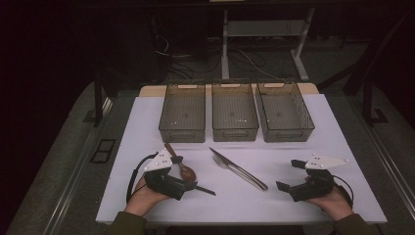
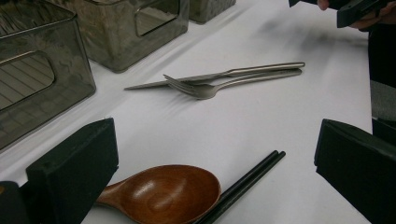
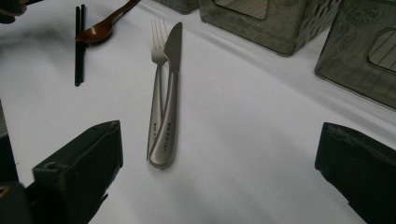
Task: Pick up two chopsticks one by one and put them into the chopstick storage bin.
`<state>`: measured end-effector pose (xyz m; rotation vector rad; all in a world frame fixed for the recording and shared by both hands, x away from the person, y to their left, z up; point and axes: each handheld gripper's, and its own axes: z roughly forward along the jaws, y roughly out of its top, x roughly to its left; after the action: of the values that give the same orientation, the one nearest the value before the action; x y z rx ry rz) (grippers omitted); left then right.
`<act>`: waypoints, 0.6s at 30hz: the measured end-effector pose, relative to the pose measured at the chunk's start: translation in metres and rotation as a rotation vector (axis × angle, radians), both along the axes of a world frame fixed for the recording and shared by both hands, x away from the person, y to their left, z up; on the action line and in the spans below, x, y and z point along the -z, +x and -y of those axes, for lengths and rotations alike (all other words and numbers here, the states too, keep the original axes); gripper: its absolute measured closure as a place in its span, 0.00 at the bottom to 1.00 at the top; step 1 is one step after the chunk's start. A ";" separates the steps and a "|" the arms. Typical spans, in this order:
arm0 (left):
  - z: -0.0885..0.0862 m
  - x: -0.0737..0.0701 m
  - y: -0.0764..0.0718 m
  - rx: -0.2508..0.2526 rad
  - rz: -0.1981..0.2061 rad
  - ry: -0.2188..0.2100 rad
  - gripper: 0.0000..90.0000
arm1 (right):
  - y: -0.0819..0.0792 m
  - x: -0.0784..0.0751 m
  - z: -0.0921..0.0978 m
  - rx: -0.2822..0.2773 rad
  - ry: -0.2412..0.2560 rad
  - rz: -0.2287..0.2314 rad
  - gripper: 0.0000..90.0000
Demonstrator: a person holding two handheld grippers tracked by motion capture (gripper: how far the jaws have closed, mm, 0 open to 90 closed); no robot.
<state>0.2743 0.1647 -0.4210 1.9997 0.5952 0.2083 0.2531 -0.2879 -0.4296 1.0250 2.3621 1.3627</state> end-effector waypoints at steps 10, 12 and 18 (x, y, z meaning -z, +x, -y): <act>-0.001 -0.001 0.003 -0.003 -0.004 0.002 0.00 | 0.001 0.000 0.000 -0.006 0.003 -0.007 0.01; -0.001 -0.002 0.003 -0.001 0.001 0.007 0.00 | 0.001 0.001 0.000 -0.008 0.002 -0.006 0.01; -0.003 -0.004 0.004 0.004 0.009 0.012 0.00 | 0.000 0.001 -0.001 -0.007 -0.007 -0.006 0.01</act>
<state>0.2779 0.1676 -0.4170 2.0101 0.5849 0.2184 0.2534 -0.2872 -0.4302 1.0218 2.3748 1.3552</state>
